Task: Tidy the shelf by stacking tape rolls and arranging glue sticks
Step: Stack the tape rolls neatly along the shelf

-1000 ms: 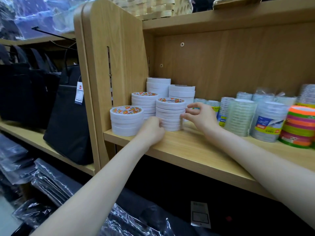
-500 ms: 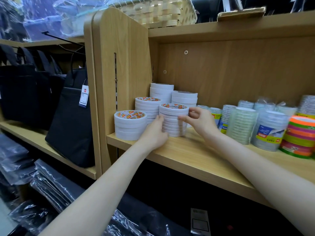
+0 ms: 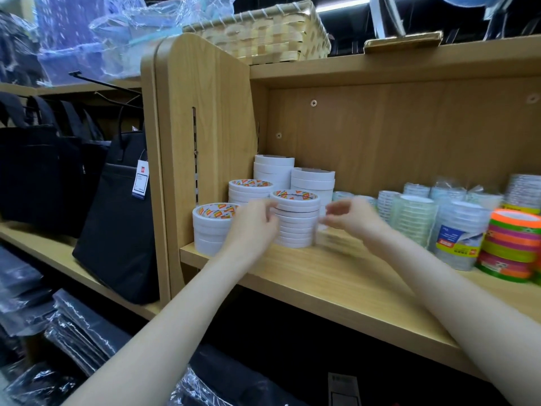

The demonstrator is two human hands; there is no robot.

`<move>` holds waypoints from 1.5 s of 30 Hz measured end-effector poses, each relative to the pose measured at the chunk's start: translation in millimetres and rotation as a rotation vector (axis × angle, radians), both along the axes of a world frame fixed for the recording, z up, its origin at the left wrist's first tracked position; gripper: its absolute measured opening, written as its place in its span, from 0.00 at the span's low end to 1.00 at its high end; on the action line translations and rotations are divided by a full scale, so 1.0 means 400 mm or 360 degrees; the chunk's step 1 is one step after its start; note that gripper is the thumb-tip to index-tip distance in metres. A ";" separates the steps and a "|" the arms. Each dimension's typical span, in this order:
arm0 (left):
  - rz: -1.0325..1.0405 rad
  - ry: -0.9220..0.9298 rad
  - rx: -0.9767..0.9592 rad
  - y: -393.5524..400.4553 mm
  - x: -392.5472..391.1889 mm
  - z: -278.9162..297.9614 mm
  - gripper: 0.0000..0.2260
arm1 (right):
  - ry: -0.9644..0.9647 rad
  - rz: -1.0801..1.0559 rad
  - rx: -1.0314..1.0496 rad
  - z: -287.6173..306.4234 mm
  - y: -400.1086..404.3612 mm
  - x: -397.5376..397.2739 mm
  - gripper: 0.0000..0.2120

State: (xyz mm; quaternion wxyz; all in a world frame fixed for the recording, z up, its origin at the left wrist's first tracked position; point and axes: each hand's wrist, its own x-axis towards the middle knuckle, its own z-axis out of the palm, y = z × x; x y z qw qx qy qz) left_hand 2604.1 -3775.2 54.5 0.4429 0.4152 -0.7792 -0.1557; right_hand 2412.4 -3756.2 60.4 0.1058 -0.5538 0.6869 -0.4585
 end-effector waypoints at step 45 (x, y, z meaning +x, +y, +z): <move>-0.0181 -0.0425 0.0365 -0.268 0.011 0.207 0.21 | 0.0695 0.0130 -0.0152 0.201 -0.224 0.016 0.17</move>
